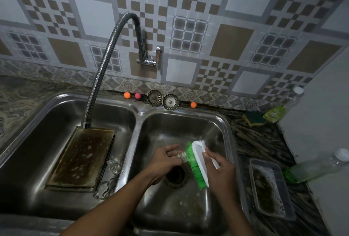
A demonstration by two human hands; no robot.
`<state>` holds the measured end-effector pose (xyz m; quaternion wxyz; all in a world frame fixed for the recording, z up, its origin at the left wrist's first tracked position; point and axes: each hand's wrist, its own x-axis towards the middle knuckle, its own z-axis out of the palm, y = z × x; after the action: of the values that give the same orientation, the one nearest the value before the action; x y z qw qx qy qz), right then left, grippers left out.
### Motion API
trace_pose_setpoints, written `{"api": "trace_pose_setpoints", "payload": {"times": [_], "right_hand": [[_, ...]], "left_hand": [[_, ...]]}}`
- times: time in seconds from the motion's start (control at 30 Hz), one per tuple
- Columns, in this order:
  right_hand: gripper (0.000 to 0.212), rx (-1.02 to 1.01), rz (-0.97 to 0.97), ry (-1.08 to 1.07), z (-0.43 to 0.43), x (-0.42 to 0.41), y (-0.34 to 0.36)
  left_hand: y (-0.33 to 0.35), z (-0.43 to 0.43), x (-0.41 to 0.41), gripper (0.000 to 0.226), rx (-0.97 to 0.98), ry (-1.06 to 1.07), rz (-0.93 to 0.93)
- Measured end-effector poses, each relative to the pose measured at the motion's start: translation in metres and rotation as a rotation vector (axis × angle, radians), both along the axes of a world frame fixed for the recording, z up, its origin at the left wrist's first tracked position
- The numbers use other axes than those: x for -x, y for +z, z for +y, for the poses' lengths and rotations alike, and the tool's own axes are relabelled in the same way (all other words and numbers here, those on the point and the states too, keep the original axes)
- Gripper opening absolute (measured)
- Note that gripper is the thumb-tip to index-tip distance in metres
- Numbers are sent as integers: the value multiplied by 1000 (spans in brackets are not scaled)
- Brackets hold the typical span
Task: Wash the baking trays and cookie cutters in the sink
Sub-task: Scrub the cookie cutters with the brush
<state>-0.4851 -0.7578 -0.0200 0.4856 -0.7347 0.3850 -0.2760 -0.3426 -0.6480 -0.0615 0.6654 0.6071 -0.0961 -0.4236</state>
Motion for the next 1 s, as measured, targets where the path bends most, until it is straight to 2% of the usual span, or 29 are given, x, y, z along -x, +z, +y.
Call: {"api": "trace_pose_setpoints", "payload": {"times": [0.17,0.27,0.37,0.53,0.63,0.77,0.9,1.0], "right_hand": [[19,-76,-22,-3,-2,3,-2],[17,-114,-36,-10,9,2,-7],[17,-127,-56,-44,8,5,-9],[19,-120,-50,-151,12,-2,-8],[21,-50,-36,-62,8,-6,0],[20,47,17,32,1,-12,4],[17,-49,45,54,-4,-11,11],[17,-34,24,22,-7,-23,18]], "left_hand": [[11,-3,5,28,200,134,294],[15,-5,8,38,281,112,410],[15,-6,10,41,237,10,412],[7,0,10,44,161,17,316],[5,-2,20,42,174,-12,343],[8,-3,22,28,202,76,433],[9,-10,29,32,218,139,479],[12,-13,33,30,225,128,462]]}}
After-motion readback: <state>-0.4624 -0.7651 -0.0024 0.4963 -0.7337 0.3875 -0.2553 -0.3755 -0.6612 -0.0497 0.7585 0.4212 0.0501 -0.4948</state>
